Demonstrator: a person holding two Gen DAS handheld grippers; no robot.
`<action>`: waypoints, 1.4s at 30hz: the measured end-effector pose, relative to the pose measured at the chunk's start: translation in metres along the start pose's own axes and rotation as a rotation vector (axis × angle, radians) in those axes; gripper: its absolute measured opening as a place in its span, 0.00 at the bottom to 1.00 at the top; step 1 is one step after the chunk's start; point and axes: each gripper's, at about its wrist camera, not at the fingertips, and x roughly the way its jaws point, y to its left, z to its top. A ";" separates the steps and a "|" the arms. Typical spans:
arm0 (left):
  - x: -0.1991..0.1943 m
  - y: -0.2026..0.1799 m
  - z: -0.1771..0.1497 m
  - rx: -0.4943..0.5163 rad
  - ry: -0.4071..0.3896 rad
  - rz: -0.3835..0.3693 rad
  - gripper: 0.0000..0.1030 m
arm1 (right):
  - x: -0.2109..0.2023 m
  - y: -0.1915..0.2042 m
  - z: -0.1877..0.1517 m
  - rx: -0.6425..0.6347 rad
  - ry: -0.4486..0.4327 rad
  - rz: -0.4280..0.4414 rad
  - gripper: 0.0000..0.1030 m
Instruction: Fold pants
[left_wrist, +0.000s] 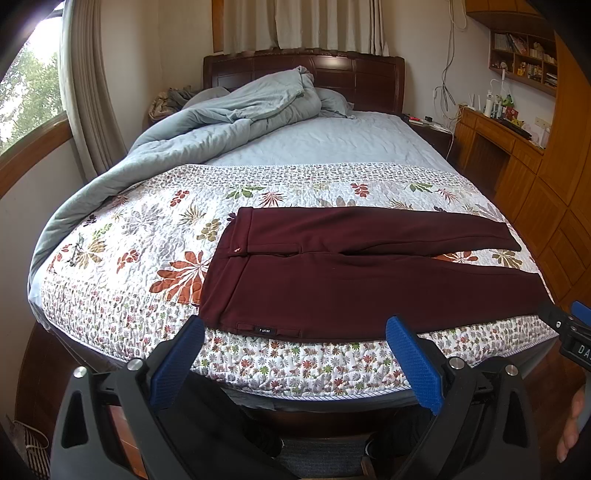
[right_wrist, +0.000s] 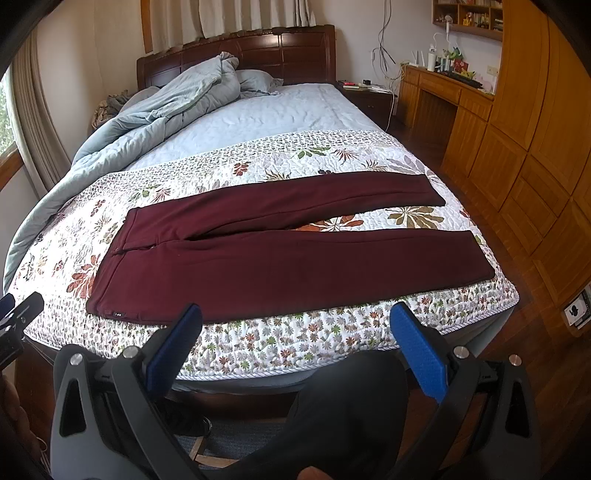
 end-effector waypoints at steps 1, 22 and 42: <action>0.000 0.000 0.000 0.000 0.001 0.000 0.96 | 0.000 0.000 0.000 -0.001 0.000 0.000 0.98; 0.001 0.001 -0.001 -0.003 0.004 0.001 0.96 | 0.003 -0.001 -0.001 0.000 0.007 -0.002 0.98; 0.039 0.003 -0.003 0.063 0.030 -0.064 0.96 | 0.026 0.005 0.003 -0.034 0.032 -0.004 0.98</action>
